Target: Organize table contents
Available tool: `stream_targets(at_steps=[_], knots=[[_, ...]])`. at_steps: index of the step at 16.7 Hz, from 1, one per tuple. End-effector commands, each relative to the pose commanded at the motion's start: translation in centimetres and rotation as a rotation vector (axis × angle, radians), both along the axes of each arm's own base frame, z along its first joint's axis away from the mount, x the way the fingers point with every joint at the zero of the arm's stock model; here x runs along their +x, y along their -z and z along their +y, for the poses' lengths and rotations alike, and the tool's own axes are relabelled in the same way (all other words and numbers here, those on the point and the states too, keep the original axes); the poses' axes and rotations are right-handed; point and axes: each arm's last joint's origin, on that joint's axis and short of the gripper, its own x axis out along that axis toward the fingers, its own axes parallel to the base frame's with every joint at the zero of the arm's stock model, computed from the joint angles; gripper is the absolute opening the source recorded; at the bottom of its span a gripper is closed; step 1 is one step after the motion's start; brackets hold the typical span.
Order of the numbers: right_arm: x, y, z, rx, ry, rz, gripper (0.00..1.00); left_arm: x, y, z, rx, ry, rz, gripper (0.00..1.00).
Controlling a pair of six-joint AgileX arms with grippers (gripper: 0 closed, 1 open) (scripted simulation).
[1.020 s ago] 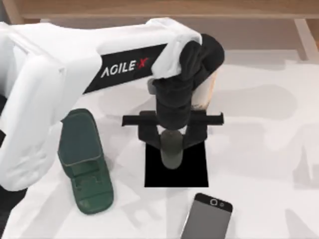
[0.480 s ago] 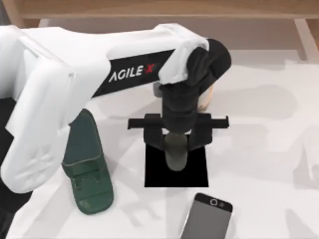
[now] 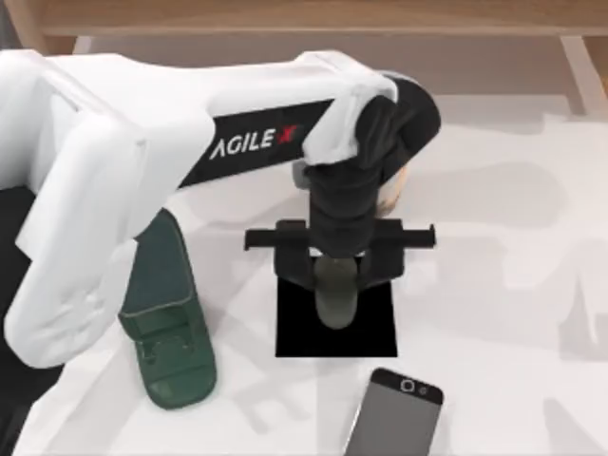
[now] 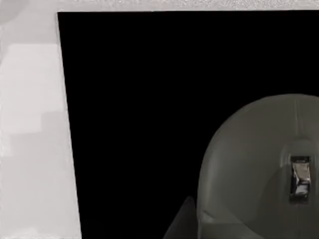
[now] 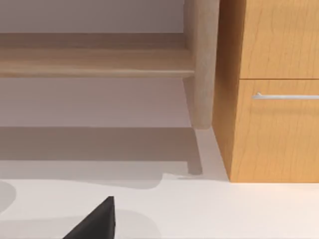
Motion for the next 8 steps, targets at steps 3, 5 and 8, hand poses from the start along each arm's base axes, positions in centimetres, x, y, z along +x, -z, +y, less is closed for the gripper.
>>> stream_targets(at_steps=[3, 5, 8], knots=[[0.00, 0.00, 0.00, 0.000, 0.000, 0.000, 1.00, 0.00, 0.00, 0.00, 0.000, 0.000, 0.000, 0.38], [0.00, 0.00, 0.00, 0.000, 0.000, 0.000, 1.00, 0.00, 0.00, 0.00, 0.000, 0.000, 0.000, 0.53], [0.00, 0.00, 0.00, 0.000, 0.000, 0.000, 1.00, 0.00, 0.00, 0.00, 0.000, 0.000, 0.000, 0.75]])
